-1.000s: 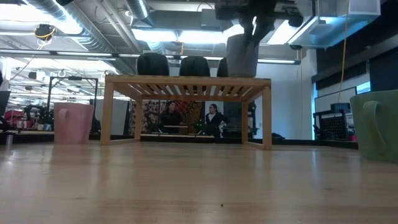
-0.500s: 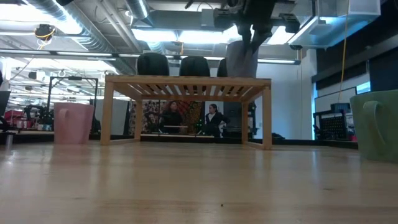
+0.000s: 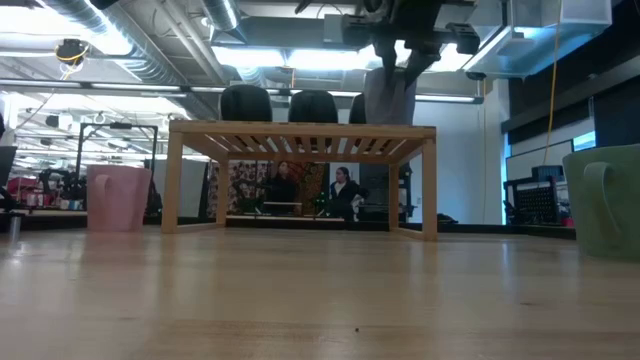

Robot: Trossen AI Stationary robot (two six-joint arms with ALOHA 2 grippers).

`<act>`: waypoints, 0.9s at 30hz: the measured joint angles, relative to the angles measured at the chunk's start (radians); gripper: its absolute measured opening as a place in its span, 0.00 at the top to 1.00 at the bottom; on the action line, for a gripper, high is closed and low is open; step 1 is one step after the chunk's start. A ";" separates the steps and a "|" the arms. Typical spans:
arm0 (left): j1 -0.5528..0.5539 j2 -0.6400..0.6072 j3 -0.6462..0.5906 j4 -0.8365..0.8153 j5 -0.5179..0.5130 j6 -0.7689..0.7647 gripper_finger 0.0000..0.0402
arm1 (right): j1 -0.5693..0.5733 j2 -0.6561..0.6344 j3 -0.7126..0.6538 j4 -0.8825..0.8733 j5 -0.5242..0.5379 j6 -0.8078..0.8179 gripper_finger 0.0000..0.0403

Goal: Place coffee mugs
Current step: Put the blue mug on the shelf, then put the green mug on the shelf

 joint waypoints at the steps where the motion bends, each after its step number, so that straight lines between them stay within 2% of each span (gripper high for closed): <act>1: 0.000 0.000 0.000 0.000 0.000 0.000 0.75 | 0.000 0.000 0.000 0.004 -0.001 -0.004 0.72; 9: 0.000 0.000 0.000 0.000 0.000 0.000 0.75 | 0.000 -0.003 0.002 -0.020 -0.018 -0.021 0.51; 13: 0.000 0.000 0.000 0.000 0.000 0.001 0.75 | 0.001 -0.024 0.046 -0.074 -0.059 -0.021 0.44; 16: 0.000 0.000 0.000 0.000 0.000 0.002 0.75 | 0.002 -0.039 0.095 -0.090 -0.097 -0.049 0.42; 20: 0.000 0.000 0.000 0.000 0.000 0.002 0.75 | 0.027 -0.048 0.170 -0.094 -0.204 -0.102 0.42; 27: 0.000 0.000 0.000 0.000 0.000 0.002 0.75 | 0.218 -0.049 0.208 0.006 -0.339 -0.057 0.42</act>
